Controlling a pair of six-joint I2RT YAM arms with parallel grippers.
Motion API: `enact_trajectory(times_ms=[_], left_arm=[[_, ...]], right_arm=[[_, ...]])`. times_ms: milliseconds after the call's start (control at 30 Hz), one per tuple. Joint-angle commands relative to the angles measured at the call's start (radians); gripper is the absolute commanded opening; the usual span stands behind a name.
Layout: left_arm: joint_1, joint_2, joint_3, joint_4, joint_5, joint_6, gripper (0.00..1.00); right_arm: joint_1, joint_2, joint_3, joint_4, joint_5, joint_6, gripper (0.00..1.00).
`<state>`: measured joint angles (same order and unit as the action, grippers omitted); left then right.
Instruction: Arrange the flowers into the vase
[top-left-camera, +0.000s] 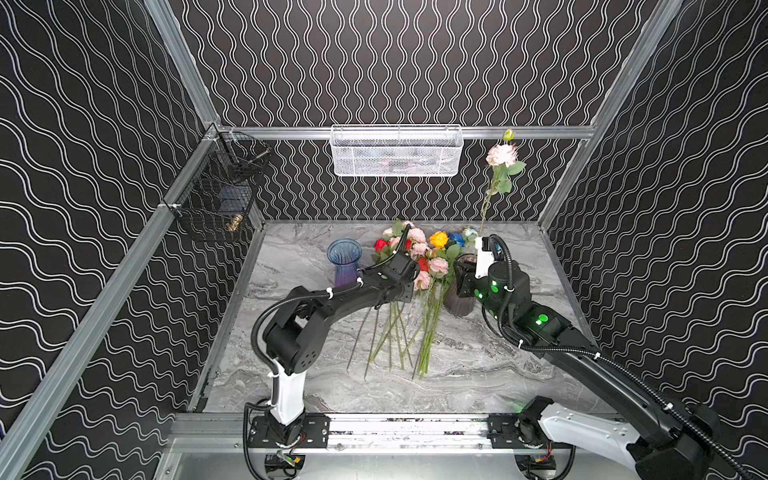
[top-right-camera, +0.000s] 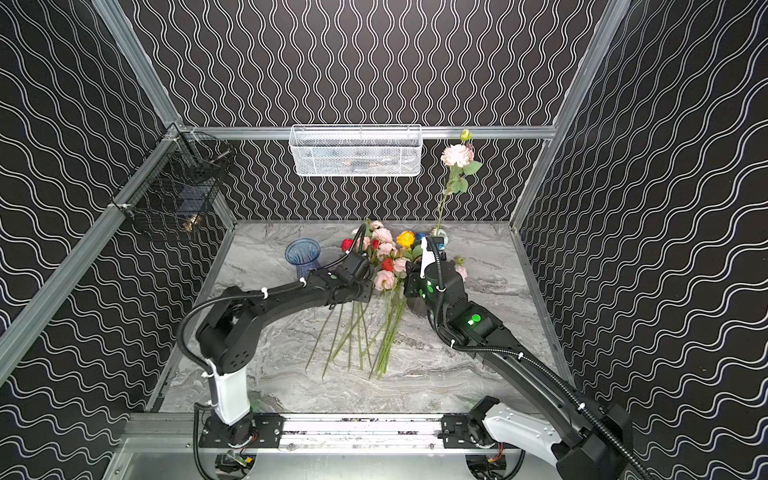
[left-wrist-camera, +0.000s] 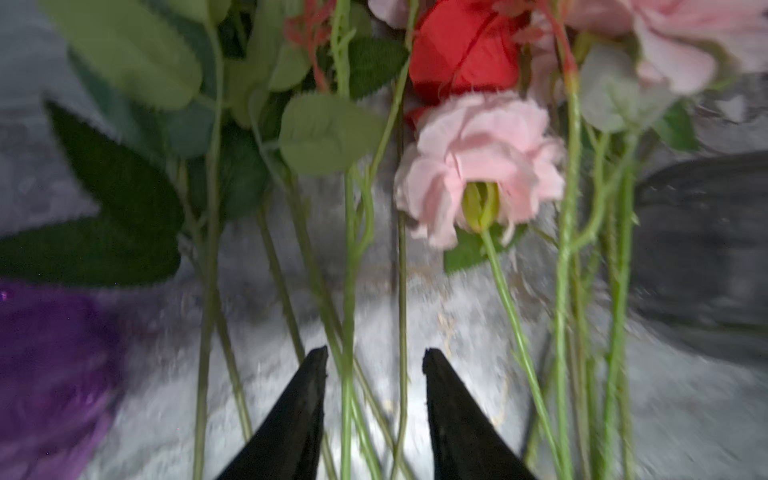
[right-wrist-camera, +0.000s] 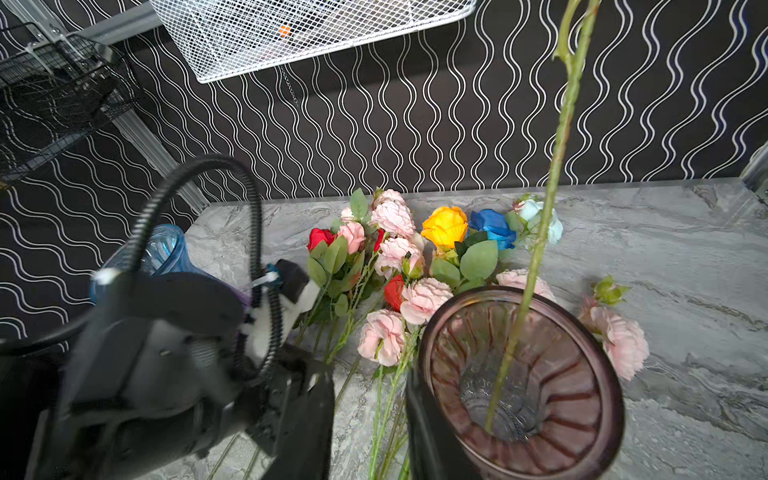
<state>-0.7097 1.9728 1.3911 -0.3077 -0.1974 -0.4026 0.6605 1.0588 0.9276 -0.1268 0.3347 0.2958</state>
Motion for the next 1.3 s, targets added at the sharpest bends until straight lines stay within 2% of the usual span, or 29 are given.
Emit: enact_trajectory(times_ms=[0, 133, 233, 467, 600, 1000, 1267], left_arm=[[0.006, 0.053, 0.046, -0.023, -0.057, 0.068, 0.42], [0.017, 0.111, 0.093, -0.034, -0.06, 0.097, 0.39], [0.025, 0.129, 0.101, -0.028, -0.045, 0.101, 0.27], [0.042, 0.122, 0.087, -0.005, 0.015, 0.09, 0.11], [0.047, 0.059, 0.047, 0.018, 0.031, 0.061, 0.01], [0.053, -0.269, -0.161, 0.208, 0.142, -0.044, 0.0], [0.054, -0.489, -0.296, 0.408, 0.234, -0.086, 0.0]], right_arm=[[0.0, -0.007, -0.003, 0.028, 0.005, 0.005, 0.31], [0.0, -0.02, -0.009, 0.022, 0.013, 0.0, 0.31], [-0.001, -0.026, -0.011, 0.02, 0.015, -0.003, 0.32], [-0.001, -0.032, 0.007, 0.005, 0.018, -0.009, 0.31], [-0.001, -0.046, 0.013, 0.003, 0.013, -0.008, 0.31], [-0.001, -0.046, 0.025, 0.01, 0.0, -0.002, 0.31], [-0.001, -0.063, 0.03, 0.015, -0.078, 0.009, 0.31]])
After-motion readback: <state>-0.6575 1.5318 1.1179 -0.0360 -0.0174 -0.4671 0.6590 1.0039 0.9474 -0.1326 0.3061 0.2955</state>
